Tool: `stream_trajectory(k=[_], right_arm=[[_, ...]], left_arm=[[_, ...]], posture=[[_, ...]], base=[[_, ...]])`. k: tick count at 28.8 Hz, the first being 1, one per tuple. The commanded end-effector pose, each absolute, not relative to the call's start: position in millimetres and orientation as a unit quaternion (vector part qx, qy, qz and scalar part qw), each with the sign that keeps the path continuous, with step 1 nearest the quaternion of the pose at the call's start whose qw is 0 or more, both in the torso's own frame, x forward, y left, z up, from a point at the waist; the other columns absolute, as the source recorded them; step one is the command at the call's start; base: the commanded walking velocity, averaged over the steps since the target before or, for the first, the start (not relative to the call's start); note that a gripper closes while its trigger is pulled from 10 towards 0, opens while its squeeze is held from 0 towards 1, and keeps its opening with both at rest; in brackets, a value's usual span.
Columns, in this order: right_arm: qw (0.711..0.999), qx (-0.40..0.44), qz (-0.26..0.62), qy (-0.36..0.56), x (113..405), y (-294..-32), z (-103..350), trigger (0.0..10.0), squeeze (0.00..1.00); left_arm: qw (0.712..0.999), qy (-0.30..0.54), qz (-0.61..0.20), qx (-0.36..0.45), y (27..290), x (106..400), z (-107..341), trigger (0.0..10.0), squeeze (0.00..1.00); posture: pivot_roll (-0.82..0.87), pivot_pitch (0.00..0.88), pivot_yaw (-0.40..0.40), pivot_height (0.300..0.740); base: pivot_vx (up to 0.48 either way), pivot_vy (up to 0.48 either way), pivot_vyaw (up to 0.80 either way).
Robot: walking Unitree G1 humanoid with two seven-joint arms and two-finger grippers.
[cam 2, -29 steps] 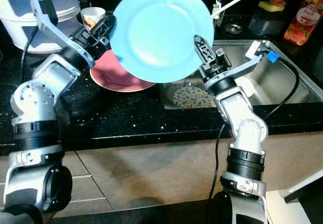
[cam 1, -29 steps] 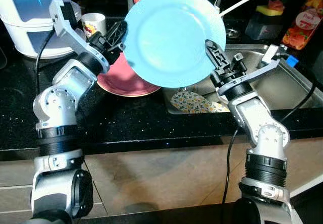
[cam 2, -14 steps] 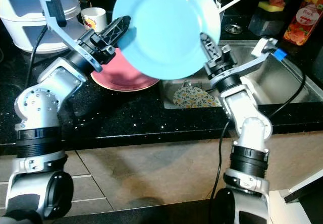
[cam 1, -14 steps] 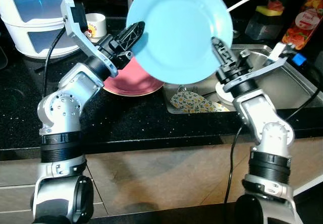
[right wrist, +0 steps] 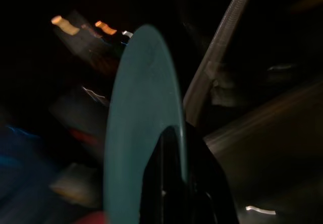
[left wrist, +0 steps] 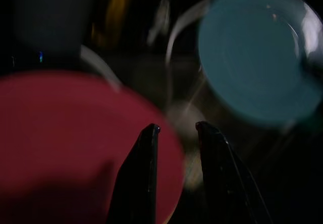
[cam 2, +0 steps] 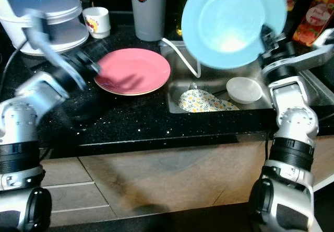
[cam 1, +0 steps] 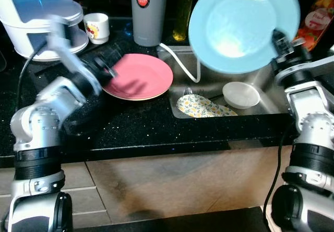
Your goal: Kitchen organization
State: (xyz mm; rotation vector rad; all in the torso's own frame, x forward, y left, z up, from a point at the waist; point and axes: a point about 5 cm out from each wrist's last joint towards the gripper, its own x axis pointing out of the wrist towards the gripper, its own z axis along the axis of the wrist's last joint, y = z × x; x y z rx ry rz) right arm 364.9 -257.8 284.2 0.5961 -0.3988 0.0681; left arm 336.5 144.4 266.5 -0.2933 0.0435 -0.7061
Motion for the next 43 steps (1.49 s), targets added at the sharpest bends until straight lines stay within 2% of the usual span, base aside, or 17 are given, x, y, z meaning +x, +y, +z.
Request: stream_trajectory(k=[1, 4, 6, 7, 10, 20, 22, 23, 28, 32, 33, 34, 37, 39, 41, 42, 43], right_arm=[[0.959, 0.212, -0.021, -0.189, 370.1, -260.2, 281.8, 10.0, 0.0], [0.971, 0.165, -0.027, -0.17, 380.0, -254.1, 275.8, 10.0, 0.0], [0.984, 0.134, -0.076, -0.089, 393.2, -252.0, 256.4, 10.0, 0.0], [0.984, 0.134, -0.076, -0.089, 393.2, -252.0, 256.4, 10.0, 0.0], [0.972, 0.195, -0.127, -0.031, 397.7, -263.6, 239.5, 10.0, 0.0], [0.94, 0.279, -0.195, -0.003, 394.7, -292.9, 228.7, 10.0, 0.0], [0.926, 0.314, -0.21, 0.009, 392.2, -297.0, 221.4, 10.0, 0.0], [0.921, 0.335, -0.198, 0.018, 393.1, -292.8, 216.3, 10.0, 1.0], [0.922, 0.347, -0.17, 0.029, 396.5, -282.8, 213.7, 10.0, 1.0], [0.927, 0.34, -0.158, 0.005, 397.7, -285.7, 225.5, 10.0, 1.0], [0.927, 0.354, -0.116, -0.052, 400.0, -286.8, 248.4, 10.0, 0.0], [0.927, 0.354, -0.116, -0.052, 400.0, -286.8, 248.4, 10.0, 0.0], [0.906, 0.37, 0.016, -0.206, 396.5, -286.3, 310.0, 10.0, 0.0], [0.901, 0.363, 0.054, -0.232, 394.4, -282.2, 321.4, 10.0, 0.0], [0.887, 0.342, 0.166, -0.262, 384.2, -257.5, 332.8, 10.0, 0.0], [0.884, 0.335, 0.198, -0.258, 378.7, -244.0, 330.4, 10.0, 0.0], [0.884, 0.335, 0.198, -0.258, 378.7, -244.0, 330.4, 10.0, 0.0]], left_arm=[[0.93, 0.016, -0.347, -0.117, 138.6, 333.6, 269.8, 10.0, 0.0], [0.927, 0.007, -0.352, -0.133, 134.8, 334.9, 276.6, 10.0, 0.0], [0.925, 0.001, -0.353, -0.137, 131.1, 335.6, 280.5, 10.0, 0.0], [0.925, 0.001, -0.353, -0.137, 131.1, 335.6, 280.5, 10.0, 0.0], [0.927, 0.002, -0.347, -0.142, 132.6, 335.0, 280.4, 10.0, 0.0], [0.93, 0.008, -0.34, -0.137, 134.3, 332.8, 279.4, 10.0, 0.0], [0.931, 0.01, -0.337, -0.137, 136.5, 330.8, 278.9, 10.0, 0.0], [0.933, 0.014, -0.333, -0.138, 139.0, 329.8, 276.8, 10.0, 0.0], [0.922, 0.022, -0.361, -0.139, 130.1, 326.8, 274.4, 10.0, 0.0], [0.913, 0.019, -0.384, -0.137, 120.8, 325.8, 276.4, 10.0, 0.0], [0.912, 0.018, -0.387, -0.137, 119.0, 326.2, 277.8, 10.0, 0.0], [0.912, 0.018, -0.387, -0.137, 119.0, 326.2, 277.8, 10.0, 0.0], [0.911, 0.016, -0.39, -0.136, 117.8, 326.7, 279.3, 10.0, 0.0], [0.911, 0.017, -0.39, -0.135, 117.7, 326.4, 279.0, 10.0, 0.0], [0.919, 0.012, -0.377, -0.12, 118.3, 327.2, 277.4, 10.0, 0.0], [0.925, 0.007, -0.365, -0.109, 119.5, 328.5, 276.7, 10.0, 0.0], [0.925, 0.007, -0.365, -0.109, 119.5, 328.5, 276.7, 10.0, 0.0]], posture=[[0.13, 0.065, -0.049, 0.74], [0.12, 0.056, -0.043, 0.74], [0.13, 0.05, -0.05, 0.74], [0.13, 0.05, -0.05, 0.74], [0.13, 0.047, -0.051, 0.74], [0.18, 0.055, -0.058, 0.74], [0.19, 0.061, -0.058, 0.74], [0.18, 0.065, -0.053, 0.74], [0.16, 0.07, -0.031, 0.74], [0.16, 0.071, -0.023, 0.74], [0.15, 0.071, -0.018, 0.74], [0.15, 0.071, -0.018, 0.74], [0.14, 0.07, -0.014, 0.74], [0.14, 0.069, -0.013, 0.74], [0.13, 0.069, -0.014, 0.74], [0.13, 0.069, -0.014, 0.74], [0.13, 0.069, -0.014, 0.74]], base=[[0.0, 0.0, 0.0], [0.0, 0.0, 0.0], [0.0, 0.0, 0.0], [0.0, 0.0, 0.0], [0.0, 0.0, 0.0], [0.0, 0.0, 0.0], [0.0, 0.0, 0.0], [0.0, 0.0, 0.0], [0.0, 0.0, 0.0], [0.0, 0.0, 0.0], [0.0, 0.0, 0.0], [0.0, 0.0, 0.0], [0.0, 0.0, 0.0], [0.0, 0.0, 0.0], [0.0, 0.0, 0.0], [0.0, 0.0, 0.0], [0.0, 0.0, 0.0]])
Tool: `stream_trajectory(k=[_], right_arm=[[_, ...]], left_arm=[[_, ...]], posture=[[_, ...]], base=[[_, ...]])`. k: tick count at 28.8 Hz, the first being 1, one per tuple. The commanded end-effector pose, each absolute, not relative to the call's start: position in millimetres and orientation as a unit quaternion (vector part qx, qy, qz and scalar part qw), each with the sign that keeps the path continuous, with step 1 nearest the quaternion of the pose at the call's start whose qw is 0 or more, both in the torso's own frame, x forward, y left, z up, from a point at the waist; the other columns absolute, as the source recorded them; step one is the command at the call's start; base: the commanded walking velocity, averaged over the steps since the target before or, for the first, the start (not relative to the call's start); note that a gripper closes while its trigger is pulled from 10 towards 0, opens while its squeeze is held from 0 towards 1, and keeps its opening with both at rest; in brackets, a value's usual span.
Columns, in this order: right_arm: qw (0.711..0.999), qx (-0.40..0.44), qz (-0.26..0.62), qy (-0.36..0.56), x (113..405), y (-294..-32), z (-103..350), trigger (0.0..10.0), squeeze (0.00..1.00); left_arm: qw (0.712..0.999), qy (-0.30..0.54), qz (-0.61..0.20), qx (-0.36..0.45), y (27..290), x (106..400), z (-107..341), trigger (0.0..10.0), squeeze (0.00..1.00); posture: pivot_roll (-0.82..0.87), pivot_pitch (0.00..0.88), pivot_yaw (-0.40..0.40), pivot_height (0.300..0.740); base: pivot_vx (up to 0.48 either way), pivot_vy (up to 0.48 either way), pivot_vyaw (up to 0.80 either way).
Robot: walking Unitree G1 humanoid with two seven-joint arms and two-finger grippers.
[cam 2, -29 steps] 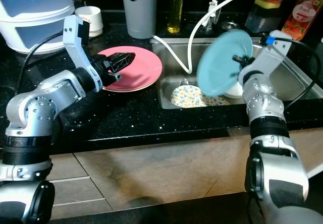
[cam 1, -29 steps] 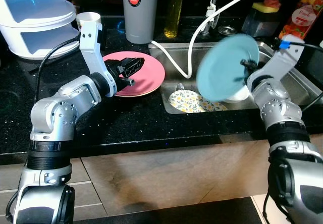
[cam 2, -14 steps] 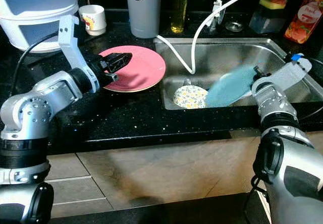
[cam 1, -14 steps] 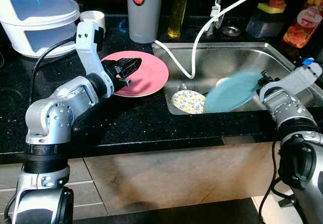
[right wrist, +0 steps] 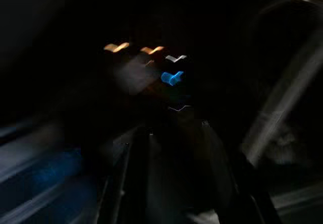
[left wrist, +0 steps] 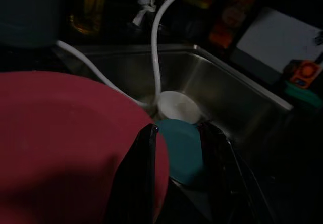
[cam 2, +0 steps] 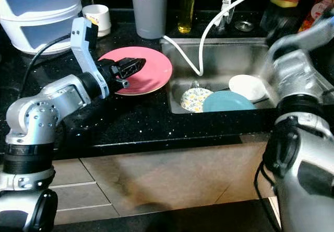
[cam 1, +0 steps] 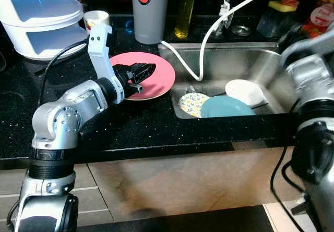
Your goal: Kitchen organization
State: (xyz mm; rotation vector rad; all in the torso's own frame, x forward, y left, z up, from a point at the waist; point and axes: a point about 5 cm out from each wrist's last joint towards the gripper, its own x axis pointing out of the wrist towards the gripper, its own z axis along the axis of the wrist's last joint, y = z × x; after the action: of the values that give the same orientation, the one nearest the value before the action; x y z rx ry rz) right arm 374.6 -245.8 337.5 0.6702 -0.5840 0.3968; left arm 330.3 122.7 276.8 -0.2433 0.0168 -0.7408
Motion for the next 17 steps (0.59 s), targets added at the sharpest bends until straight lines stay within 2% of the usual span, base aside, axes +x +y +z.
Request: stream_trajectory(k=[1, 2, 7, 13, 15, 17], right_arm=[[0.884, 0.34, 0.233, -0.221, 367.5, -215.3, 310.8, 10.0, 0.0], [0.884, 0.34, 0.233, -0.221, 367.5, -215.3, 310.8, 10.0, 0.0], [0.879, 0.385, 0.229, -0.164, 349.6, -183.6, 271.9, 10.0, 0.0], [0.87, 0.39, 0.253, -0.162, 338.1, -169.8, 269.2, 10.0, 0.0], [0.864, 0.398, 0.272, -0.146, 329.5, -161.7, 268.9, 10.0, 0.0], [0.872, 0.391, 0.275, -0.102, 326.1, -149.9, 261.4, 10.0, 0.0]], left_arm=[[0.937, -0.015, -0.335, -0.1, 126.7, 331.3, 279.0, 10.0, 0.0], [0.937, -0.015, -0.335, -0.1, 126.7, 331.3, 279.0, 10.0, 0.0], [0.949, -0.022, -0.301, -0.086, 150.7, 330.8, 287.9, 10.0, 0.0], [0.957, -0.023, -0.278, -0.083, 164.3, 331.0, 292.5, 10.0, 0.0], [0.963, -0.013, -0.255, -0.082, 176.1, 332.4, 288.3, 10.0, 0.0], [0.973, 0.007, -0.225, -0.048, 188.4, 333.9, 280.6, 10.0, 0.0]], posture=[[0.12, 0.071, -0.01, 0.74], [0.12, 0.071, -0.01, 0.74], [0.11, 0.067, -0.001, 0.74], [0.1, 0.062, 0.003, 0.74], [0.1, 0.058, 0.0, 0.74], [0.1, 0.06, -0.006, 0.74]], base=[[0.0, 0.0, 0.0], [0.0, 0.0, 0.0], [0.0, 0.0, 0.0], [0.0, 0.0, 0.0], [0.0, 0.0, 0.0], [0.0, 0.0, 0.0]])
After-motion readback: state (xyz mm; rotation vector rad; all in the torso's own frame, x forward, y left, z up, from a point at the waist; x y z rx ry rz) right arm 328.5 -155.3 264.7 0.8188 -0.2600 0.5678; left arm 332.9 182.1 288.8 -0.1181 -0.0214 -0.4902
